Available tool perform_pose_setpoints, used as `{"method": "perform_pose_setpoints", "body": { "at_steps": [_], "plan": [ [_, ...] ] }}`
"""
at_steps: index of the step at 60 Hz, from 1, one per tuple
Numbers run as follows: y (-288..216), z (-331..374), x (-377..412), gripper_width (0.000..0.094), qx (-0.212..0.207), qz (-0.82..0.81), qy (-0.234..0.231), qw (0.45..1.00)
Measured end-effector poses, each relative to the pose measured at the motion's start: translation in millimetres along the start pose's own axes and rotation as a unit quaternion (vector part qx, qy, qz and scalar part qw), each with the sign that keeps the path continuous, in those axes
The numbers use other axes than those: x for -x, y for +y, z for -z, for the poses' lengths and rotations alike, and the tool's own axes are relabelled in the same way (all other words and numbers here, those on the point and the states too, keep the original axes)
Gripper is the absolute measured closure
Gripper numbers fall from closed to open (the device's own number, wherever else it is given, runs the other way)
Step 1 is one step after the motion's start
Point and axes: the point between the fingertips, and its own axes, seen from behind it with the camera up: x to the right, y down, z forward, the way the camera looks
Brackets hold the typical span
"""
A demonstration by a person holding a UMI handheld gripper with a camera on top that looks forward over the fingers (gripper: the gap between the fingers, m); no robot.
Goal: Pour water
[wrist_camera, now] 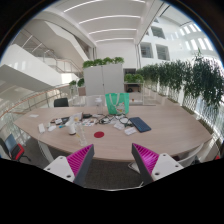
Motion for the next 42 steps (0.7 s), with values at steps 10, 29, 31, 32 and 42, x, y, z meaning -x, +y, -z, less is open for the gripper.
{"method": "perform_pose_setpoints", "body": {
  "at_steps": [10,29,31,32,42],
  "plan": [
    [-7,-2,5,0.0104,-0.022,-0.027,0.027,0.999],
    [0,6,56,0.0108,-0.031,-0.023,0.067,0.997],
    [0,2,57,0.0110,-0.033,-0.017,0.070,0.997],
    [1,-1,58,0.0108,-0.034,-0.014,0.071,0.997],
    [26,-45,79,0.0110,-0.049,0.006,0.054,0.997]
  ]
}}
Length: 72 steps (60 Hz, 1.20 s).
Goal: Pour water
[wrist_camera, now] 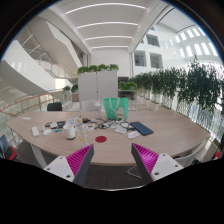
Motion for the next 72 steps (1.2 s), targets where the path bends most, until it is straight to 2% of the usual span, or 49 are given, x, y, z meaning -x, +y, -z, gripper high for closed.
{"method": "perform_pose_setpoints", "body": {
  "at_steps": [11,19,27,40,43,44,46,52,55,62,67,72],
  "plan": [
    [52,-97,79,0.0106,-0.032,0.025,-0.074,0.996],
    [66,-176,145,0.0109,-0.051,0.022,-0.110,0.992],
    [68,-264,174,0.0114,-0.058,0.056,-0.095,0.992],
    [47,-341,197,0.0119,-0.086,0.017,-0.058,0.994],
    [44,-357,192,0.0176,-0.092,0.009,-0.052,0.994],
    [45,-361,192,0.0233,-0.091,0.008,-0.050,0.995],
    [52,-369,192,0.0408,-0.080,0.007,-0.048,0.996],
    [44,-376,188,0.0426,-0.113,0.006,-0.031,0.993],
    [46,-376,190,0.0446,-0.116,0.000,-0.030,0.993],
    [50,-384,187,0.0549,-0.064,-0.026,-0.029,0.997],
    [48,-391,180,0.0571,-0.002,-0.036,-0.036,0.999],
    [11,-390,157,0.0588,-0.005,0.008,-0.023,1.000]
  ]
}}
